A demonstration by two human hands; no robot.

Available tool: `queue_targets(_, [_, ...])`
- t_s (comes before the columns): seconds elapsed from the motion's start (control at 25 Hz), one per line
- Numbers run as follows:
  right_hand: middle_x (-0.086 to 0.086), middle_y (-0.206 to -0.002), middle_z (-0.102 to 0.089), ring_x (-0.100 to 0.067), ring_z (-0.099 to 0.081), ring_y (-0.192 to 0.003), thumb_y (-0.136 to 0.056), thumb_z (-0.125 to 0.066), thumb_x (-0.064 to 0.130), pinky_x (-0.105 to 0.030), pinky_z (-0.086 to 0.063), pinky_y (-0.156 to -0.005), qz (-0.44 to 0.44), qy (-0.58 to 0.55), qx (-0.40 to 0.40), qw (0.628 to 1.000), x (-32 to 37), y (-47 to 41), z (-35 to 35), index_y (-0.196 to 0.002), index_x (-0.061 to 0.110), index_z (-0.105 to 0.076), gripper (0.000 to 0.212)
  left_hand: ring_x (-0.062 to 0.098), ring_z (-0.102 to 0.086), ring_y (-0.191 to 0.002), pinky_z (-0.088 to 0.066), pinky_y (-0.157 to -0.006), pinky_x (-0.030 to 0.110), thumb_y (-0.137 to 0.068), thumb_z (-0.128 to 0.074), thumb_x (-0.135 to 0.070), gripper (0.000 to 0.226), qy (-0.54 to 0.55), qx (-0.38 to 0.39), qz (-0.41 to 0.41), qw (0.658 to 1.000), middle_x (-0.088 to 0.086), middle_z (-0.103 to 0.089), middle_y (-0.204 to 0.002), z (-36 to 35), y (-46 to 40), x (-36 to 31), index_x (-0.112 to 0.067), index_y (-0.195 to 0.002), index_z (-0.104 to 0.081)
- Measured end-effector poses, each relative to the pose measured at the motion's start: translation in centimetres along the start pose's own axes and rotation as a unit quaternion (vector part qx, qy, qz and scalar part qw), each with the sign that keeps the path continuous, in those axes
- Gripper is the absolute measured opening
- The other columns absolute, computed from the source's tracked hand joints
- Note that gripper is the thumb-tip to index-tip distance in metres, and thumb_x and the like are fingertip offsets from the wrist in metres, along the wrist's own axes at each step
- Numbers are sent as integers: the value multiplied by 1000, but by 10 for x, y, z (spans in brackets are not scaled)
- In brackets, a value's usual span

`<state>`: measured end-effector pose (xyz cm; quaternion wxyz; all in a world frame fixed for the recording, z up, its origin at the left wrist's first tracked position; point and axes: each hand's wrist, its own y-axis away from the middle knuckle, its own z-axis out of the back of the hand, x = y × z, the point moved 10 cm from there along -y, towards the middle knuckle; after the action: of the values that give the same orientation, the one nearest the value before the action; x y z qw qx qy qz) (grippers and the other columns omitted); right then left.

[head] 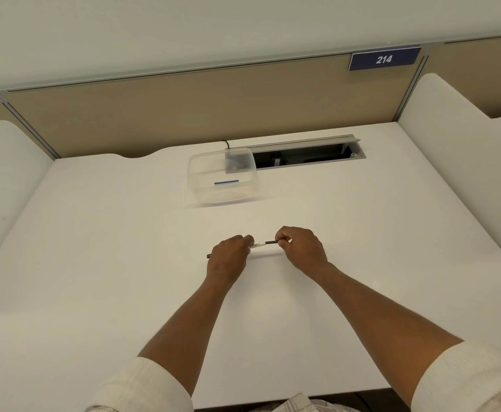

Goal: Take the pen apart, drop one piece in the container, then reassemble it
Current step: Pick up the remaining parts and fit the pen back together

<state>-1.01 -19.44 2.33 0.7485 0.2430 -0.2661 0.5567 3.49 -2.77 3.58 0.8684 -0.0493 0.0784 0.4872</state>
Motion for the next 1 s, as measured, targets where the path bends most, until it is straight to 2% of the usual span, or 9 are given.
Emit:
queue_targets(0.24, [15,-83,-64,-5,-55,-76,-84,-57,20,-27,-40,-64,11,-10,7,1000,1,-1,-1,-87,35,-61,15,30,-58,-75,-34,-57,33,-96,-51,-19,13,1,-8,5,1000,1,-62,-88,3,0,1,-24,-105,-58])
queue_targets(0.56, [17,-85,-67,-5,-58,-77,-84,-62,20,-31,-49,-72,12,-40,18,999,6,1,-7,-85,33,-63,13,29,-58,-73,-37,-57,33,-94,-53,-21,13,17,-17,-10,1000,1,-63,-86,5,0,-15,-25,-105,-59])
queue_targets(0.72, [19,-78,-66,-6,-60,-76,-84,-64,24,-32,-49,-71,-1,-64,21,998,0,1,-3,-84,35,-64,12,28,-58,-75,-38,-59,33,-94,-54,-23,12,25,-20,-9,999,0,-62,-86,8,-2,-15,-26,-104,-60])
queue_targets(0.88, [11,-72,-67,-13,-61,-73,-83,-66,23,-34,-50,-69,-4,-72,15,997,1,0,2,-81,33,-65,11,27,-57,-75,-35,-59,32,-94,-54,-25,8,29,-20,-9,999,-1,-61,-83,13,-6,-20,-26,-100,-60])
queue_targets(1.0, [13,-70,-66,-6,-59,-70,-84,-66,23,-28,-46,-63,-2,-63,16,998,3,2,4,-78,34,-66,12,27,-59,-77,-38,-59,32,-94,-55,-27,10,24,-16,-12,999,-1,-62,-86,12,-6,-21,-26,-100,-62])
